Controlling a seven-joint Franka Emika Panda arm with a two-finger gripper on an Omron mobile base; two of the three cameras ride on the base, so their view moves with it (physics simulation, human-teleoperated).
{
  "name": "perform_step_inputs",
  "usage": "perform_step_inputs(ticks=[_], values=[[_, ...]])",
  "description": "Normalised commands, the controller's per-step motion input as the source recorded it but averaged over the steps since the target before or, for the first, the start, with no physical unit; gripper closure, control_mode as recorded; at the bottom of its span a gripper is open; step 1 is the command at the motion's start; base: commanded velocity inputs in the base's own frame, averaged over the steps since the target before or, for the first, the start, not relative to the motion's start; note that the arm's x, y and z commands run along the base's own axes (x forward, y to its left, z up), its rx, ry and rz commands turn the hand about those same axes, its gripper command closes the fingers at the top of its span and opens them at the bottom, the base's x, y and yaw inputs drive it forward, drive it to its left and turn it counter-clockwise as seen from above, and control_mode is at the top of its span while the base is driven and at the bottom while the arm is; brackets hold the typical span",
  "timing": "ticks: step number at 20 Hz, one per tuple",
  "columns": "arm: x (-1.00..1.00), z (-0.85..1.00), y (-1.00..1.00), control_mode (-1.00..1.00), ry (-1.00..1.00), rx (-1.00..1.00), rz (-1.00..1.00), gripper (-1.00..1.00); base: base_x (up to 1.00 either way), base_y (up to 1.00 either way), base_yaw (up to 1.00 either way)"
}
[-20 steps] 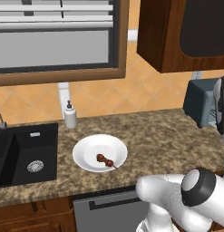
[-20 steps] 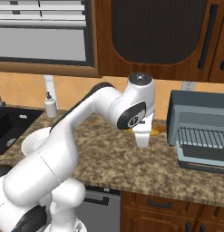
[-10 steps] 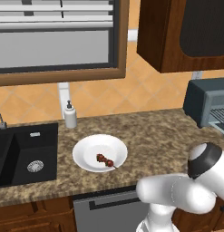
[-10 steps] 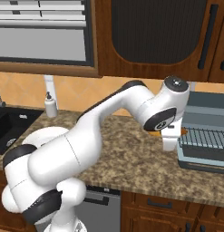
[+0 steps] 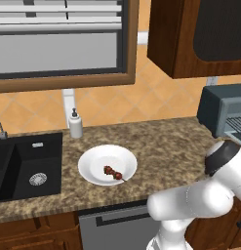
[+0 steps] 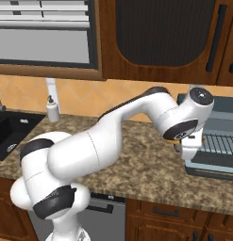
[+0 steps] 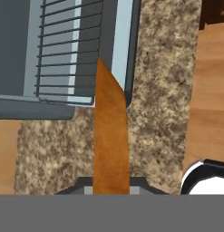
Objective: Pick up the kebab skewer and baguette bread, and place them inside the toaster oven. Close the toaster oven door and start by setting the timer.
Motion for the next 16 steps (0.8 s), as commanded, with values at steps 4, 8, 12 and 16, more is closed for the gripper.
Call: perform_step_inputs(ticks=[4, 8, 12, 16], values=[[0.35, -0.04, -0.28, -1.00, -0.08, 0.02, 0.00, 1.00, 0.00, 0.00, 0.00], [0.41, -0.05, -0.31, -1.00, -0.06, 0.03, 0.00, 1.00, 0.00, 0.00, 0.00], [0.35, -0.10, -0.35, -1.00, -0.05, 0.02, 0.00, 1.00, 0.00, 0.00, 0.00], [0.17, -0.19, -0.27, -1.00, -0.02, 0.01, 0.00, 1.00, 0.00, 0.00, 0.00]])
